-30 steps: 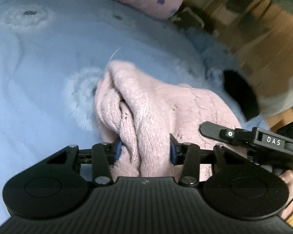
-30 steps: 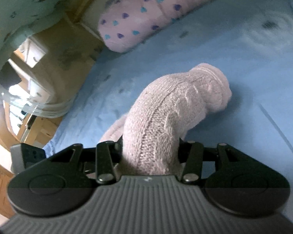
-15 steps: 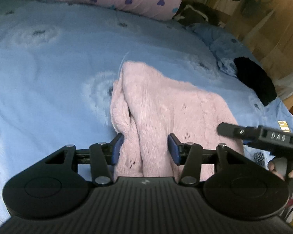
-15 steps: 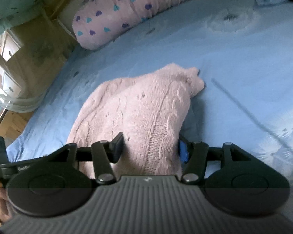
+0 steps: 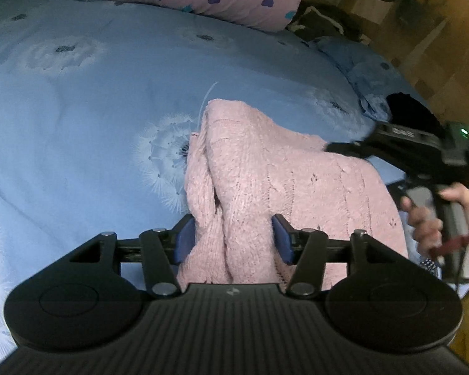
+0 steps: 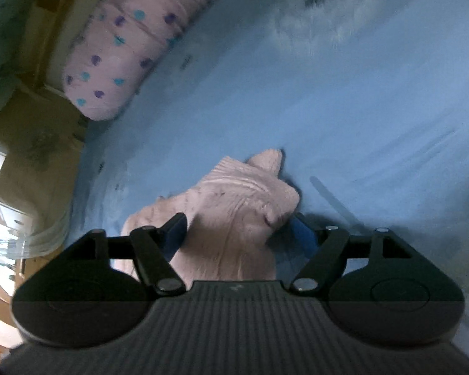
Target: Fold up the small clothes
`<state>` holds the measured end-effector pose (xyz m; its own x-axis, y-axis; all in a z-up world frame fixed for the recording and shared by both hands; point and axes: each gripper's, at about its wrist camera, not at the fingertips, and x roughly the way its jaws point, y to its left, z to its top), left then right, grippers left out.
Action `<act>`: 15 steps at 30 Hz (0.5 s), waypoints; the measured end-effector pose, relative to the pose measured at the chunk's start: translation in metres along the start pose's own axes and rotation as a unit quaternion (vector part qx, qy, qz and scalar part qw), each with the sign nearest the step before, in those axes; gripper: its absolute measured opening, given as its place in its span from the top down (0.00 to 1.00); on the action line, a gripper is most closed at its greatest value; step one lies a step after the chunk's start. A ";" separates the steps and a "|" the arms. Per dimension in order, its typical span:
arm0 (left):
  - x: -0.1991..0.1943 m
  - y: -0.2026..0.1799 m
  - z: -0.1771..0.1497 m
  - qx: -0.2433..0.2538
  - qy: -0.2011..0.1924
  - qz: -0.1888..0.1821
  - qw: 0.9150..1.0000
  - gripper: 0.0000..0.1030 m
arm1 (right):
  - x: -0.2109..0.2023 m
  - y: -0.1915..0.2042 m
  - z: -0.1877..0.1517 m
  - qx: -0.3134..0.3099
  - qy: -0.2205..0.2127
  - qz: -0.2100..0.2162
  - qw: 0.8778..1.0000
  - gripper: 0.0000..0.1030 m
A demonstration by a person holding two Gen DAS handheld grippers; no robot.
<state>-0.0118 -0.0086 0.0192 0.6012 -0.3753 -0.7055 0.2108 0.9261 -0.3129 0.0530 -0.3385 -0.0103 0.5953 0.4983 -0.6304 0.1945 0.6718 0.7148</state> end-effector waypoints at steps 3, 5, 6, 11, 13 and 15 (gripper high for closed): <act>0.000 0.000 -0.003 0.005 -0.004 0.002 1.000 0.41 | 0.017 0.002 0.004 -0.009 0.010 0.015 1.000 0.34; -0.002 0.000 -0.006 0.012 -0.010 0.007 1.000 0.41 | 0.021 0.012 0.005 -0.044 -0.006 0.029 0.999 0.69; -0.002 0.000 -0.009 0.018 -0.013 0.012 1.000 0.41 | 0.020 0.017 0.005 -0.068 -0.016 0.048 0.996 0.69; 0.001 -0.001 -0.017 0.036 -0.027 0.033 0.998 0.34 | 0.006 0.043 -0.003 -0.229 -0.079 0.107 0.964 0.70; 0.003 -0.004 -0.016 0.037 -0.029 0.031 0.998 0.34 | 0.022 0.042 -0.003 -0.259 -0.073 0.025 0.963 0.70; 0.000 -0.009 -0.014 0.051 -0.035 0.041 0.997 0.34 | 0.040 0.032 -0.003 -0.256 -0.063 -0.033 0.964 0.63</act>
<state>-0.0241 -0.0172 0.0134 0.6706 -0.2979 -0.6793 0.2340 0.9540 -0.1874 0.0807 -0.2950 -0.0138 0.6908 0.3965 -0.6046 -0.1559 0.8982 0.4110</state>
